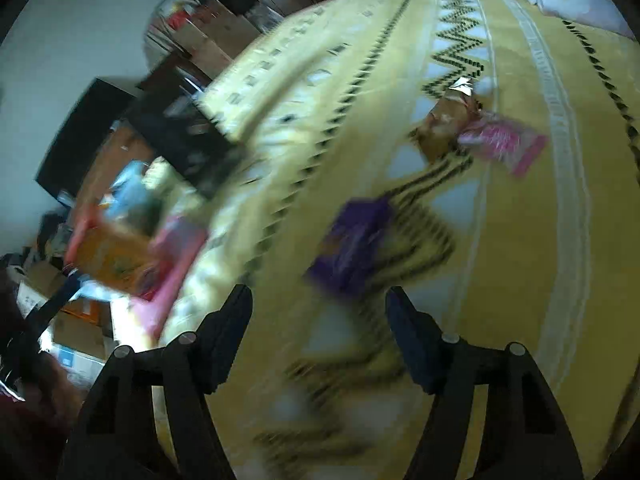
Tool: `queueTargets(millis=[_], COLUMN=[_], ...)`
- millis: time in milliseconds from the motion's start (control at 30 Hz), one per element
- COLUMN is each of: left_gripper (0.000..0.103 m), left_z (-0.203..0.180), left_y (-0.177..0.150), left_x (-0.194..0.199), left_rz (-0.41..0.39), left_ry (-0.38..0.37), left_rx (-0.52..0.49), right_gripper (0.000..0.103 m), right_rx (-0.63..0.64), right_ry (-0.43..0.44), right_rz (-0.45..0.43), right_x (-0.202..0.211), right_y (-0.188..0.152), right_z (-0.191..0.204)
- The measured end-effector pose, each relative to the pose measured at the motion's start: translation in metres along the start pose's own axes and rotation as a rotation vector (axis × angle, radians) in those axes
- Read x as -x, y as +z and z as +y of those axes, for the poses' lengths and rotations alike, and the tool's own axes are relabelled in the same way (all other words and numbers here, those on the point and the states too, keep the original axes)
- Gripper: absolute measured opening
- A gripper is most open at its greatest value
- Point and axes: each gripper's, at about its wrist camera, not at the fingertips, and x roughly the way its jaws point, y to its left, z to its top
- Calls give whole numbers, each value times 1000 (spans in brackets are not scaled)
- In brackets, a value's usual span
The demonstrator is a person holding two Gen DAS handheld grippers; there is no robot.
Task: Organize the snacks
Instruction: 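Move both tools back toward the purple and pink wrappers on the bedspread, then grasp the brown-gold wrapper with the left tool while the right tool grasps the pink packet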
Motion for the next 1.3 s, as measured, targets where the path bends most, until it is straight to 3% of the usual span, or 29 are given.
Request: queueTargets(millis=[133, 267, 400, 467, 700, 767, 833, 900, 1000, 1167, 1233, 1300], left_gripper=[97, 97, 97, 97, 97, 97, 96, 96, 95, 94, 94, 93], left_z=[1, -7, -18, -27, -47, -51, -57, -60, -65, -72, -86, -96], left_y=[-11, -12, -10, -7, -1, 4, 13, 20, 42, 74, 85, 90], left_x=[1, -8, -27, -41, -77, -88, -102, -112, -141, -195, -226, -253], left_rz=[26, 47, 86, 103, 137, 138, 126, 110, 70, 68, 96, 109], left_ry=[-29, -52, -79, -97, -140, -155, -152, -153, -128, -133, -160, -138], left_rx=[18, 4, -24, -39, -48, -37, -46, -56, -79, -77, -139, -189], right_gripper=[73, 75, 77, 80, 81, 81, 65, 56, 54, 53, 53, 53], right_rx=[34, 44, 254, 367, 460, 441, 390, 300, 159, 19, -27, -101], right_ry=[-135, -293, -440, -500, -511, -482, -458, -455, -437, -457, -479, -484], right_rz=[-14, -57, -29, 31, 222, 235, 205, 108, -4, -43, -57, -67], right_x=[24, 37, 14, -9, -68, -79, -80, -68, -44, 9, 32, 52], right_y=[-13, 18, 69, 96, 137, 135, 129, 119, 97, 45, 26, 3], right_z=[-1, -23, -28, -38, -87, -98, -104, -109, -111, -99, -98, -100])
